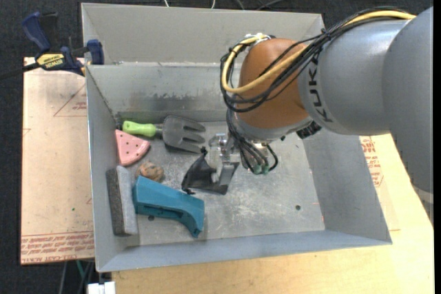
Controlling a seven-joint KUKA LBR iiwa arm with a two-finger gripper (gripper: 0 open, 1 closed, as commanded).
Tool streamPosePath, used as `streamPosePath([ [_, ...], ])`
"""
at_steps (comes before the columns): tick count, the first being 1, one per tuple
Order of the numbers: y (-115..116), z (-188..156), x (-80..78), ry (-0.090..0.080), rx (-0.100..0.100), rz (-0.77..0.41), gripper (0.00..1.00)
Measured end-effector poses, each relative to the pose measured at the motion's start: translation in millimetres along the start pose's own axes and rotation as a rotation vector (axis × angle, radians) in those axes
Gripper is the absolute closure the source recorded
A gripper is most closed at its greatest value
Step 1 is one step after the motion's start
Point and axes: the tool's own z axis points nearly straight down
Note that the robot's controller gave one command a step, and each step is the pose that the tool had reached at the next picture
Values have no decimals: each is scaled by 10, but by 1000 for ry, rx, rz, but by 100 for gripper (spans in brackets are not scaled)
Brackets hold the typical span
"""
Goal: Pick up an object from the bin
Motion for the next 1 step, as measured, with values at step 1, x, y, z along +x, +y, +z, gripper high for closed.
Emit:
streamPosePath([
  [1,20,-835,-18,3,1,-61,100],
])
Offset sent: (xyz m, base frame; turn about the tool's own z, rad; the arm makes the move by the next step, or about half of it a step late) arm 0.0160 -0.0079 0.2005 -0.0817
